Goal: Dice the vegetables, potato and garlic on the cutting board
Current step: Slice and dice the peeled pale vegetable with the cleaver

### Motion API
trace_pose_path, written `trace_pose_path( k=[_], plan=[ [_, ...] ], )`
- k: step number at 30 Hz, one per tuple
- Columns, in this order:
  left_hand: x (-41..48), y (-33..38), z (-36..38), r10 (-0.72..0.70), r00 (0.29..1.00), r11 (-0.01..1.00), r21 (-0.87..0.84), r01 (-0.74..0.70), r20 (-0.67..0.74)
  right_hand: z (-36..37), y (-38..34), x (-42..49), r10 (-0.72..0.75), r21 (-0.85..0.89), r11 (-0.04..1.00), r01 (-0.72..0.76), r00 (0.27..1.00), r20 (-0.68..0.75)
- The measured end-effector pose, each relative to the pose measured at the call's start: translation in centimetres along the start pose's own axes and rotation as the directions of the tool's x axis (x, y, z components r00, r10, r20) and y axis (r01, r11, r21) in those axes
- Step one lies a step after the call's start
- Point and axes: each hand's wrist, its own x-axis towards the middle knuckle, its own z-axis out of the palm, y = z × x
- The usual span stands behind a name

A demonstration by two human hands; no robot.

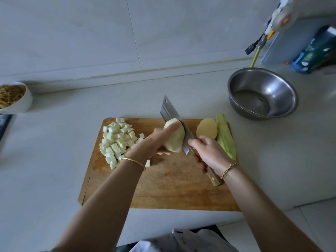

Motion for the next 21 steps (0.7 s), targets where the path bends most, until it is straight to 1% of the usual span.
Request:
trace_pose_path(
  k=[2, 3, 4, 5, 8, 10, 13, 14, 17, 21],
  plan=[
    [0.0, -0.2, 0.1, -0.046, 0.984, 0.995, -0.1, 0.029, -0.17, 0.0, -0.1, -0.2, 0.017, -0.03, 0.999, -0.016, 1.0, 0.018],
    [0.1, -0.3, 0.1, -0.053, 0.974, 0.991, -0.134, 0.024, -0.221, 0.0, -0.2, -0.2, 0.024, -0.04, 0.999, -0.023, 0.999, 0.023],
    [0.1, -0.5, 0.0, -0.038, 0.974, 0.991, -0.136, 0.007, -0.224, 0.0, -0.3, -0.2, 0.031, -0.044, 0.999, -0.03, 0.999, 0.027],
    [0.0, -0.7, 0.1, -0.004, 0.981, 0.993, -0.113, -0.018, -0.194, 0.1, -0.4, -0.3, 0.037, -0.044, 0.998, -0.036, 0.999, 0.029],
    [-0.7, -1.2, 0.4, 0.129, 0.983, 0.991, -0.023, -0.133, -0.133, 0.3, -0.8, -0.3, 0.047, -0.039, 0.998, -0.046, 0.998, 0.04],
    [-1.2, -1.3, 0.2, 0.171, 0.979, 0.984, -0.032, -0.175, -0.111, 0.3, -1.0, -0.5, 0.052, -0.048, 0.998, -0.05, 0.997, 0.051],
    [-1.8, -1.3, 0.1, 0.078, 0.995, 0.989, -0.125, -0.084, -0.059, -0.1, -1.1, -0.8, 0.045, -0.052, 0.998, -0.042, 0.998, 0.046],
    [-1.9, -1.4, 0.2, 0.055, 0.997, 0.991, -0.121, -0.062, -0.058, -0.2, -1.0, -0.9, 0.041, -0.05, 0.998, -0.039, 0.998, 0.04],
    [-1.9, -1.5, 0.8, 0.028, 0.99, 0.996, -0.084, -0.04, -0.14, 0.1, -0.7, -0.9, 0.028, -0.074, 0.997, -0.025, 0.999, 0.043],
    [-2.4, -1.9, 0.7, -0.009, 0.986, 0.979, -0.203, -0.026, -0.168, 0.6, -0.4, -1.0, -0.012, -0.09, 0.996, 0.014, 1.0, 0.021]
  ],
)
